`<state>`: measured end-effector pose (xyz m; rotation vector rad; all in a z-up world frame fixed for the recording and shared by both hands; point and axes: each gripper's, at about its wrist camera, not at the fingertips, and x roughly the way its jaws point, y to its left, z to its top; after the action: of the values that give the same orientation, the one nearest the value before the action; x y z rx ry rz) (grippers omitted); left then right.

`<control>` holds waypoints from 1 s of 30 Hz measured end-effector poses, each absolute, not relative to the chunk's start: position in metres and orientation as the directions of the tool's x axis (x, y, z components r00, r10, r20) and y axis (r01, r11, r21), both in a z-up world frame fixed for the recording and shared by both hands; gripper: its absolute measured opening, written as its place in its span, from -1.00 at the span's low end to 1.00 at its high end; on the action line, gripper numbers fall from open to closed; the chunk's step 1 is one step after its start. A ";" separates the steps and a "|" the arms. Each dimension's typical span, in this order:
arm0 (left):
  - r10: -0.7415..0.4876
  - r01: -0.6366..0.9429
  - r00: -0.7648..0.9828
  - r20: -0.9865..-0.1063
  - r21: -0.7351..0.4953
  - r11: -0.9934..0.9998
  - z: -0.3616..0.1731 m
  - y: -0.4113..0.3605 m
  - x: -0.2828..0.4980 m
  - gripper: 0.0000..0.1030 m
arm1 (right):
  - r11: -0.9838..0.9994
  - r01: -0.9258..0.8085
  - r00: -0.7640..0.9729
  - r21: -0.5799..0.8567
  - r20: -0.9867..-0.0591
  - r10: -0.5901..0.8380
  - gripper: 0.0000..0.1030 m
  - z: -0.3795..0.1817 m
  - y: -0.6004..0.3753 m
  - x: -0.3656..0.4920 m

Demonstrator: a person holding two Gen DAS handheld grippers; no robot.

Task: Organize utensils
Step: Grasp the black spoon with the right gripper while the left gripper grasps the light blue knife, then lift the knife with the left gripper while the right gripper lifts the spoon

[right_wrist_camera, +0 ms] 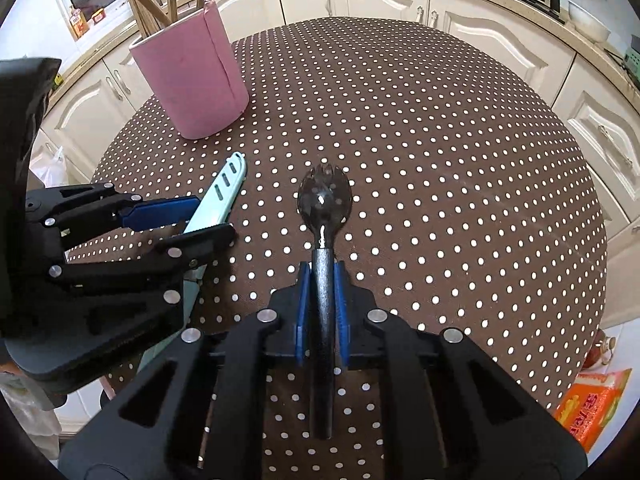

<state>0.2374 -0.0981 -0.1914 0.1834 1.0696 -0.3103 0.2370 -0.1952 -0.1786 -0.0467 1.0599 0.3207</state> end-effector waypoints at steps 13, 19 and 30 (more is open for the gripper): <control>-0.223 0.296 0.516 -0.827 -0.073 0.952 -0.182 -0.068 0.221 -0.51 | 0.958 -0.273 0.417 0.084 -0.888 0.197 -0.75 -0.182 -0.179 0.261; -0.222 0.283 0.607 -0.763 -0.053 0.958 -0.156 -0.057 0.201 -0.51 | 0.950 -0.267 0.466 0.159 -0.842 0.272 -0.76 -0.179 -0.184 0.246; -0.236 0.270 0.740 -0.630 -0.043 0.962 -0.108 -0.032 0.164 -0.52 | 0.907 -0.326 0.637 0.266 -0.647 0.419 -0.76 -0.127 -0.188 0.217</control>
<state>0.1637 -0.0323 -0.1083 0.0517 0.6834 -0.2773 0.2174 -0.1881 -0.1270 0.1288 0.7705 0.4265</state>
